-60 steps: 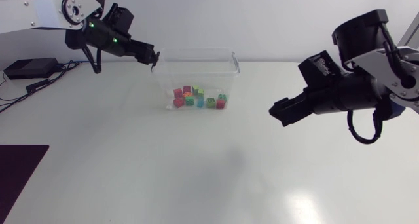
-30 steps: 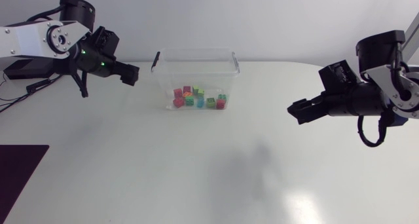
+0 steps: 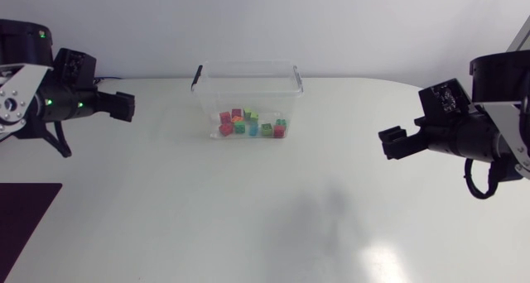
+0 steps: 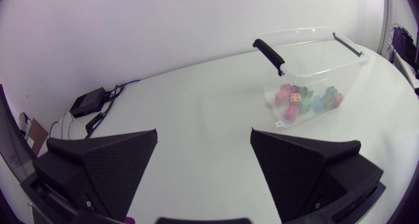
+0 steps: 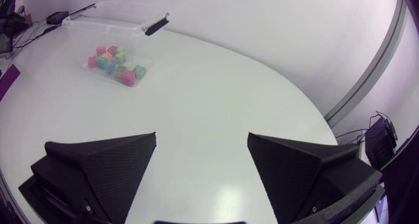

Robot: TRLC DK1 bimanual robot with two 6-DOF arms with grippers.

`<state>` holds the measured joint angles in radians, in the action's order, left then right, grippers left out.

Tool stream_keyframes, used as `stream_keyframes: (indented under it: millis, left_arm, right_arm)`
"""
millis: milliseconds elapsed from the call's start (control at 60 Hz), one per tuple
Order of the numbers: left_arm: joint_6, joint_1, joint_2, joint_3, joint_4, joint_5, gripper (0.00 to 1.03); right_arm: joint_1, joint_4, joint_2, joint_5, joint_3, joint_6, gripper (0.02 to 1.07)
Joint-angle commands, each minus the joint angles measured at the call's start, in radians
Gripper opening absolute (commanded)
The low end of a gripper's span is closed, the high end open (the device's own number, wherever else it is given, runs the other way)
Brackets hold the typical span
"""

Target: Place the duplo bricks in the container

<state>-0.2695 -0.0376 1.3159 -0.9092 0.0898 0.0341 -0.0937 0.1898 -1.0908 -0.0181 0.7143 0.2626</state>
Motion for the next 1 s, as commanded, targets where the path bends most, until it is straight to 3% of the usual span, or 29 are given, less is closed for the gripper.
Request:
stream_keyframes:
  millis: [0,450,983]
  left_arm:
    - [-0.023,-0.033,-0.084,0.084,-0.051,-0.026,0.99]
    - [-0.059,-0.039,-0.383,0.408,-0.226,-0.054,0.99]
    - [-0.066,-0.033,-0.603,0.575,-0.245,-0.054,0.99]
  right_arm:
    - [-0.040,-0.046,0.074,-0.046,-0.049,-0.003,1.03]
    - [-0.090,-0.039,0.261,-0.175,-0.127,0.003,1.03]
    - [-0.063,-0.107,0.525,-0.249,-0.294,0.006,1.03]
